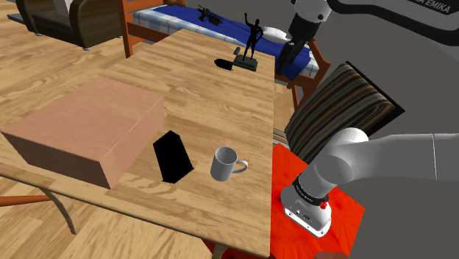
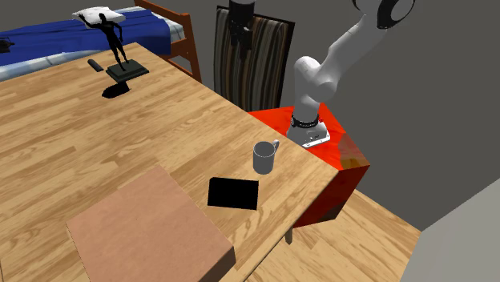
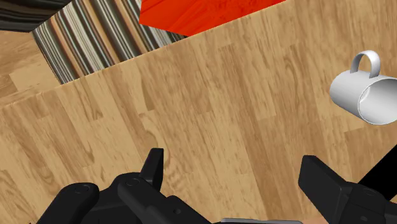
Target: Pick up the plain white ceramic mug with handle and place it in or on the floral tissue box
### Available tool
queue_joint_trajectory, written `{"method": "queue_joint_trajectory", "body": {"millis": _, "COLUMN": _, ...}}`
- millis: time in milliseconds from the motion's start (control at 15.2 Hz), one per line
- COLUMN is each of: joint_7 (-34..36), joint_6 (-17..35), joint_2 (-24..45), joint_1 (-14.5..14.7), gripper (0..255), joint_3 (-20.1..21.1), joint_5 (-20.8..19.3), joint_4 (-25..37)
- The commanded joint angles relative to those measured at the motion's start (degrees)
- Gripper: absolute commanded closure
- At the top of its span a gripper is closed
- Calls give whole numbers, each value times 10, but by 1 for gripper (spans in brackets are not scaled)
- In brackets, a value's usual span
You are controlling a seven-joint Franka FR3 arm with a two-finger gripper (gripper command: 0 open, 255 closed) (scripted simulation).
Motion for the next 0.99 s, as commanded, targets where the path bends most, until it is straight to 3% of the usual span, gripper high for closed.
{"method": "queue_joint_trajectory", "body": {"millis": 0, "joint_7": 0, "joint_6": 0, "joint_2": 0, "joint_1": 0, "gripper": 0, "joint_3": 0, "joint_5": 0, "joint_4": 0}}
{"method": "queue_joint_trajectory", "body": {"millis": 924, "joint_7": 160, "joint_6": 138, "joint_2": -38, "joint_1": 67, "gripper": 0, "joint_3": 148, "joint_5": 130, "joint_4": -173}}
